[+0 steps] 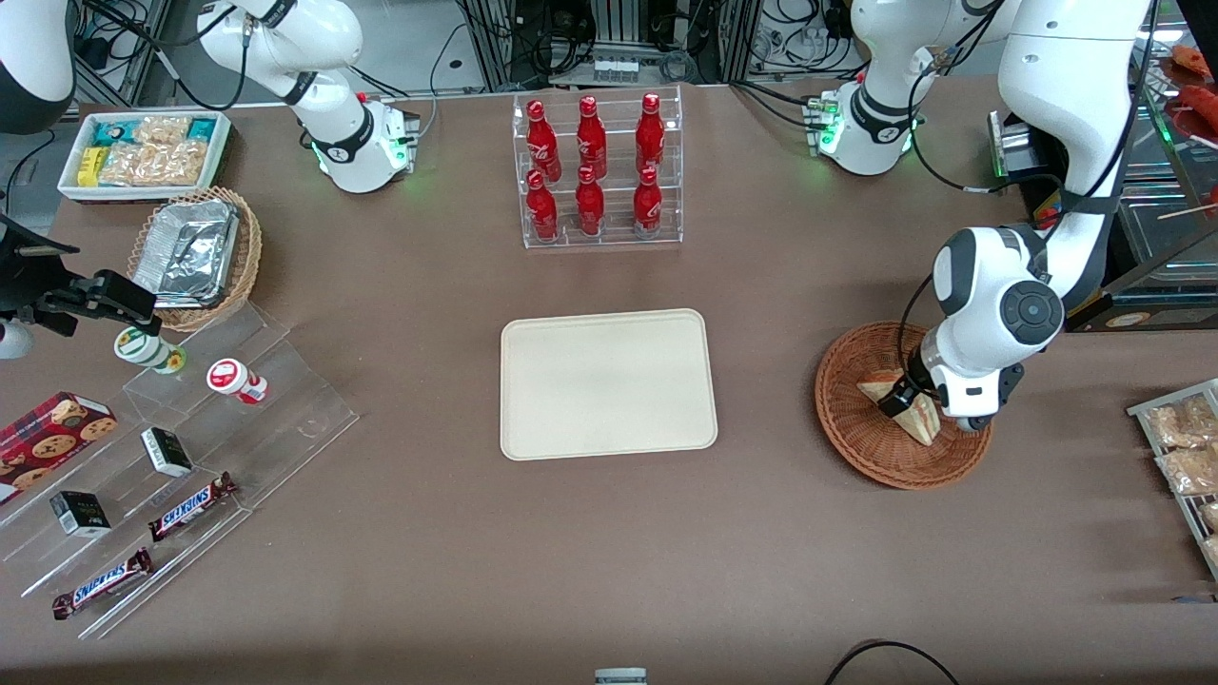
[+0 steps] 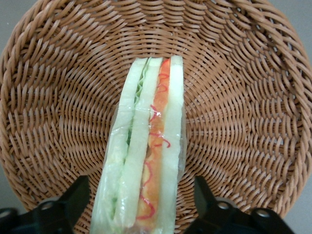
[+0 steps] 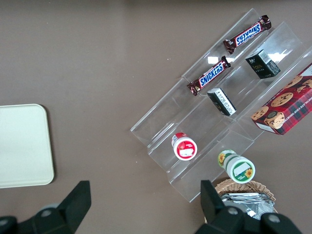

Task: Place sandwich from basket to tray
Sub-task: 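Lower the open left gripper around the wrapped sandwich in the basket, then close the left gripper on the sandwich and lift it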

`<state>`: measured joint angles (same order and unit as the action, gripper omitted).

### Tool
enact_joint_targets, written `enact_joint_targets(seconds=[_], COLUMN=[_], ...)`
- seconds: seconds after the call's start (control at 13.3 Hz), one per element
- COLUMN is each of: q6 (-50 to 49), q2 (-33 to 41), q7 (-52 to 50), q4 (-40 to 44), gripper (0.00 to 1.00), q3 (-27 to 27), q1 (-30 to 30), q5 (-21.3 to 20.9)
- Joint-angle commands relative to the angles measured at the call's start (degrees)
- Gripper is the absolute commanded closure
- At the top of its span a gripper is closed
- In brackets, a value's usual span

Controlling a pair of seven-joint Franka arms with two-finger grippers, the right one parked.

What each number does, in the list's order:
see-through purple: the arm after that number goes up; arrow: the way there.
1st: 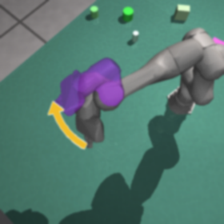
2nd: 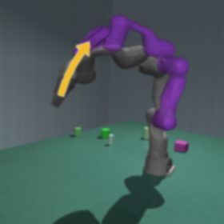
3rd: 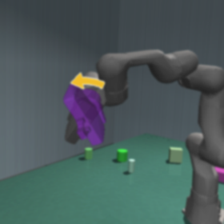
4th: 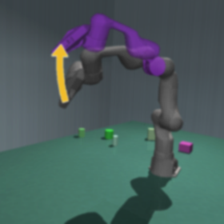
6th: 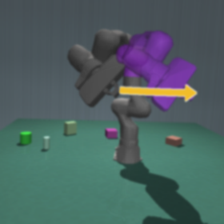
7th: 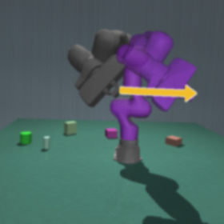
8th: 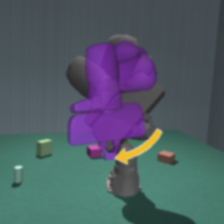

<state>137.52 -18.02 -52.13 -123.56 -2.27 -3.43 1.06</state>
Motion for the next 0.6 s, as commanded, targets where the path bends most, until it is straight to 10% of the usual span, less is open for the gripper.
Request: enact_joint_targets(seconds=[0.0,0.15,0.53], q6=[-0.7,-1.9,-10.1], q2=[0.8,1.1,2.4], q7=[-1.1,-0.9,-0.9], q4=[-0.7,-0.7,4.0], gripper=[0.74,1.00,1.00], q3=[0.4,0.4,0.3], q1=[-0.8,-1.2,-1.7], q5=[0.0,-0.4,-1.6])
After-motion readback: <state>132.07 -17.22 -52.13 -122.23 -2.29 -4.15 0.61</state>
